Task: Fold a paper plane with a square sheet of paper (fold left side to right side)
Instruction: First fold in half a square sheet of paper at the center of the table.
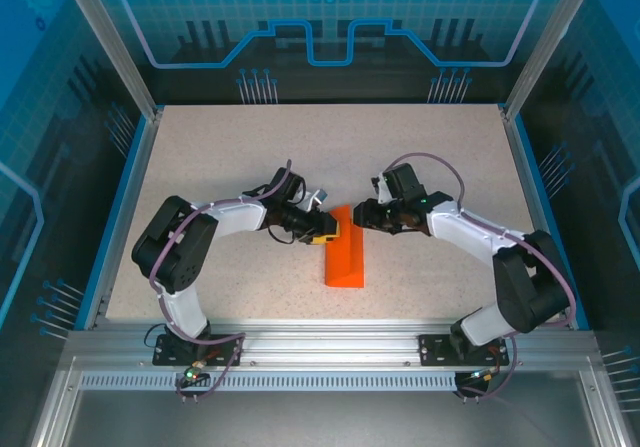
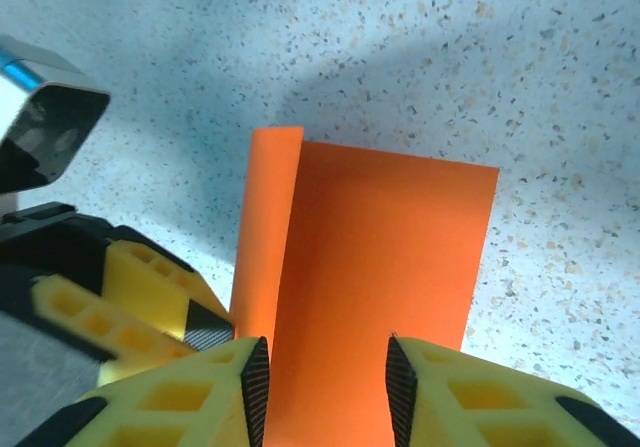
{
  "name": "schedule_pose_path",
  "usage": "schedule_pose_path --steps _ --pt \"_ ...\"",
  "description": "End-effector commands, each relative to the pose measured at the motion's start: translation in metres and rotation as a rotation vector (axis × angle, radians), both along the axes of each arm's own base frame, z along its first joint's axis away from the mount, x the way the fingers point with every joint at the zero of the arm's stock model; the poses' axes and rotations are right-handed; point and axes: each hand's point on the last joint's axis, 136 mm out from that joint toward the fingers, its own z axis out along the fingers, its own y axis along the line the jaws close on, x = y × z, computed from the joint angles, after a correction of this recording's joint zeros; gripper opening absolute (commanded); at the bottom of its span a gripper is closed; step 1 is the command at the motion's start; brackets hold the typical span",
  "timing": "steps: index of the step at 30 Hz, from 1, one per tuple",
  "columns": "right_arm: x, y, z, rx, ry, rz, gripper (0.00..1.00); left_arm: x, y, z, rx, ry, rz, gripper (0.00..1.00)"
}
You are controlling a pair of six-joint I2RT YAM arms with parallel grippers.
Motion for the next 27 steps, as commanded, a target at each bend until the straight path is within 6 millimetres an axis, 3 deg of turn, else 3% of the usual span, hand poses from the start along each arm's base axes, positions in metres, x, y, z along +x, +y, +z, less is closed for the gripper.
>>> schedule_pose_path --steps 1,8,17,22,27 --pt "-0.016 0.002 -0.003 0.077 0.053 0.006 0.44 0.003 -0.001 0.001 0.015 -0.001 0.002 0.3" --pt "-0.026 0.029 -0.004 0.249 0.125 0.068 0.46 0.002 0.0 -0.003 0.029 0.003 0.003 0.26" --pt "-0.027 0.034 -0.009 0.243 0.144 0.082 0.44 0.001 -0.001 -0.004 0.033 0.003 0.0 0.24" --pt "-0.028 0.036 -0.013 0.236 0.159 0.091 0.33 0.002 -0.001 -0.003 0.032 0.001 0.0 0.23" --pt "-0.03 0.031 -0.019 0.183 0.169 0.097 0.11 0.001 0.001 0.001 0.04 -0.008 -0.002 0.27"
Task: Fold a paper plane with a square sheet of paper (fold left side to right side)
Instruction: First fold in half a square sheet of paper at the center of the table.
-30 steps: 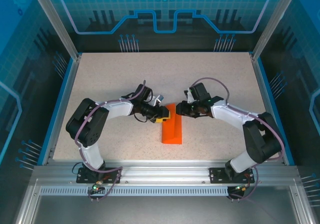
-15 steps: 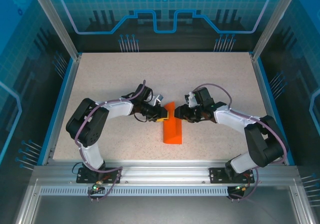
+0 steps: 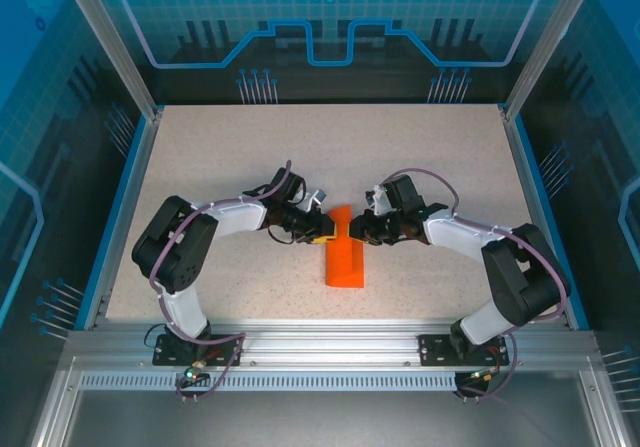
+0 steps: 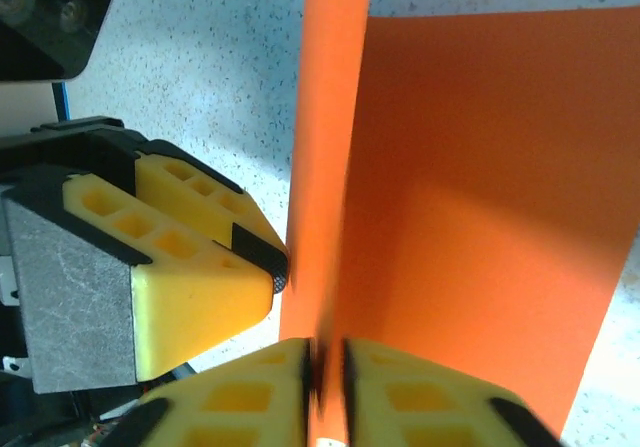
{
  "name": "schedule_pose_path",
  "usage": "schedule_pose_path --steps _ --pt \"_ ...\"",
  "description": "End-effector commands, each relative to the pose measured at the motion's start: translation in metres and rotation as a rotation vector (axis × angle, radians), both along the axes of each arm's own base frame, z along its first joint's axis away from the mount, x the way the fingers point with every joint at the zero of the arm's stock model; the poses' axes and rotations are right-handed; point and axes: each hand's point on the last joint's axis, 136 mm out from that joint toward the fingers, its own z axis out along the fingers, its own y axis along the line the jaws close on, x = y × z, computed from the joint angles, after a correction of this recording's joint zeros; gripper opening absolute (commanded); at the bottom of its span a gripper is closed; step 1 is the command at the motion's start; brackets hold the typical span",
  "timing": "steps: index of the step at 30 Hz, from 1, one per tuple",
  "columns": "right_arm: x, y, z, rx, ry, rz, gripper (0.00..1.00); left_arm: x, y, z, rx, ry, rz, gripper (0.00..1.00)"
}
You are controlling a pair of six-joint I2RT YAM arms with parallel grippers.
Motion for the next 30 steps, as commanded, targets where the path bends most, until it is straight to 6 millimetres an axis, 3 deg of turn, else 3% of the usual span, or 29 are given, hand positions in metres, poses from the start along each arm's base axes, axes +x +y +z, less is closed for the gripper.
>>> schedule_pose_path --steps 1,7,12,21,30 --pt "-0.001 0.001 -0.001 -0.037 0.01 0.023 0.08 0.0 -0.001 0.006 0.018 -0.021 -0.015 0.29" --pt "-0.004 -0.014 -0.02 -0.154 0.038 0.016 0.06 -0.003 0.012 0.013 0.088 -0.056 0.003 0.46" --pt "-0.002 -0.02 -0.03 -0.211 0.045 0.01 0.06 -0.008 0.028 0.002 0.208 -0.055 0.009 0.53" --pt "-0.002 -0.024 -0.04 -0.253 0.052 0.008 0.07 -0.011 0.009 -0.017 0.258 -0.016 -0.036 0.57" --pt "-0.006 -0.026 -0.049 -0.284 0.076 0.009 0.07 -0.011 0.006 -0.037 0.361 0.026 -0.022 0.54"
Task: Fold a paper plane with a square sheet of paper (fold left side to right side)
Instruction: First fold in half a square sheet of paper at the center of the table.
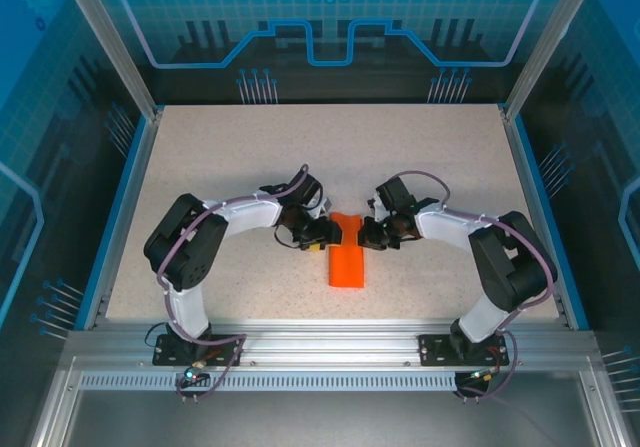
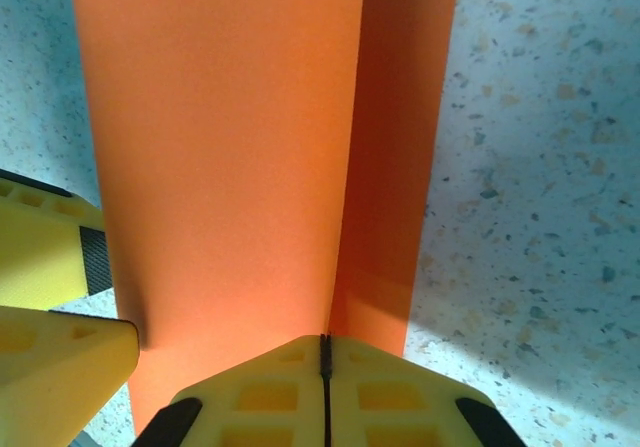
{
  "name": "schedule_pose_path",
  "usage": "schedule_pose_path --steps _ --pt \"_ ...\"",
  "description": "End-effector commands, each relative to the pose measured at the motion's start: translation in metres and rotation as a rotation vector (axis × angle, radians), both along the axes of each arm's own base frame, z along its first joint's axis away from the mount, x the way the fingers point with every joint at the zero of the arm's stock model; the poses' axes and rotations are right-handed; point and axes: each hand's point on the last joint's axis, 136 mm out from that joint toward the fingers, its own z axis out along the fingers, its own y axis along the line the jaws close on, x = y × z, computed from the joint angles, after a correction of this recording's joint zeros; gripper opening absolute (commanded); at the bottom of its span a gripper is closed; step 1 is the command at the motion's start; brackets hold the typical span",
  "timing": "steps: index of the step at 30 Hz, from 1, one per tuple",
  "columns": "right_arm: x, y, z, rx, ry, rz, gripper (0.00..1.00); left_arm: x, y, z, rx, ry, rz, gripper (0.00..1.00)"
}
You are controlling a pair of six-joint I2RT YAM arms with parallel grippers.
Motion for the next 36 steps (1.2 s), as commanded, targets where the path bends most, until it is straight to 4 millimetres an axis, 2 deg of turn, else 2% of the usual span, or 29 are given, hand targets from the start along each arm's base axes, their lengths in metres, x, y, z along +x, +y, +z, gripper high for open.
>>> schedule_pose_path --steps 1,8,11,16,21,29,36 --pt "-0.002 0.0 -0.004 -0.031 0.013 0.015 0.08 -0.002 0.001 -0.007 0.058 0.026 0.013 0.53" --pt "-0.004 -0.002 -0.008 -0.057 0.017 0.014 0.12 -0.009 0.001 -0.019 0.135 0.045 -0.005 0.5" --pt "-0.003 -0.004 -0.006 -0.065 0.009 0.01 0.17 -0.011 0.001 -0.024 0.163 0.049 -0.014 0.5" --pt "0.0 -0.018 0.003 -0.115 -0.05 -0.031 0.34 -0.014 0.001 -0.029 0.188 0.056 -0.028 0.49" --pt "0.004 -0.042 0.017 -0.175 -0.124 -0.115 0.52 -0.016 0.001 -0.033 0.207 0.067 -0.034 0.49" --pt "0.002 -0.074 0.032 -0.194 -0.196 -0.255 0.72 -0.018 0.001 -0.038 0.226 0.076 -0.043 0.49" --pt "-0.002 -0.085 0.04 -0.164 -0.219 -0.297 0.84 -0.018 -0.001 -0.039 0.235 0.083 -0.046 0.49"
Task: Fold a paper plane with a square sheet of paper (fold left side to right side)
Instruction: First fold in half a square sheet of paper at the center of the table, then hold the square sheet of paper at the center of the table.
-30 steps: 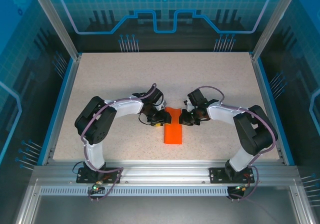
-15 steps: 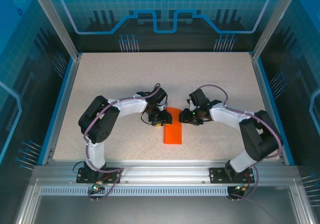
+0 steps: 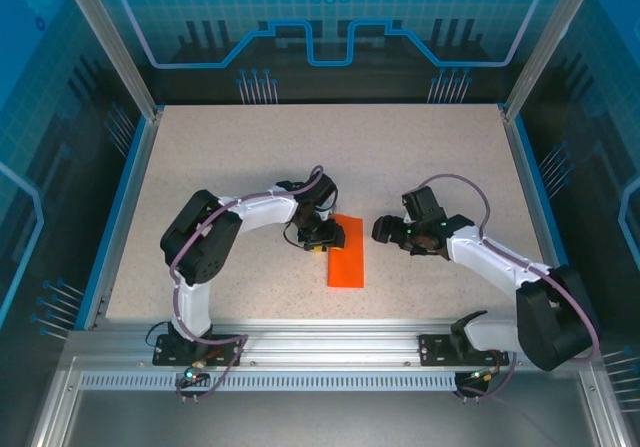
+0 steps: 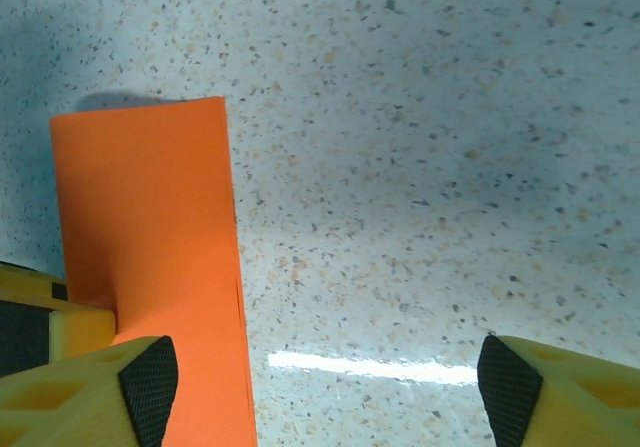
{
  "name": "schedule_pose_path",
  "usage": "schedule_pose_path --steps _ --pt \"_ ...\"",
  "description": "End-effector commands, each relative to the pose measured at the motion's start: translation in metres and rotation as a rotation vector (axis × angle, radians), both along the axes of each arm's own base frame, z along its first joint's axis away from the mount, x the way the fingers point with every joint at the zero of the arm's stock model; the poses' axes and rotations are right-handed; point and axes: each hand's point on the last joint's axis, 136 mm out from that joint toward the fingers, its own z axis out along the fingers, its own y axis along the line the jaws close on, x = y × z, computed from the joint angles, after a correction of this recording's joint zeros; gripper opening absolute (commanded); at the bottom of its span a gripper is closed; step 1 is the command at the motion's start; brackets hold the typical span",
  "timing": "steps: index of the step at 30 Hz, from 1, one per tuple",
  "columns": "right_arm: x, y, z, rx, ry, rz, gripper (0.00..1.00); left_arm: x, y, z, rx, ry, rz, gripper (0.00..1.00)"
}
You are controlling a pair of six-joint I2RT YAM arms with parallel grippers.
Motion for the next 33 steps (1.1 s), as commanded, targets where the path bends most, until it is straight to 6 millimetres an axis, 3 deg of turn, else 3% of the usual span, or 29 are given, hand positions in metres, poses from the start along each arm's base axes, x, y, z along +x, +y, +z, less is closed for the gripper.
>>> schedule_pose_path --steps 1,19,33 --pt "-0.001 -0.009 0.003 -0.003 -0.011 -0.034 0.85 -0.016 0.002 -0.024 0.061 0.059 -0.025 0.49" --pt "-0.004 -0.007 0.003 0.012 -0.006 -0.015 0.86 -0.018 -0.002 -0.029 0.082 0.066 -0.051 0.51" --pt "-0.007 0.005 -0.001 0.049 0.021 0.031 0.86 -0.017 -0.006 -0.031 0.087 0.071 -0.047 0.51"
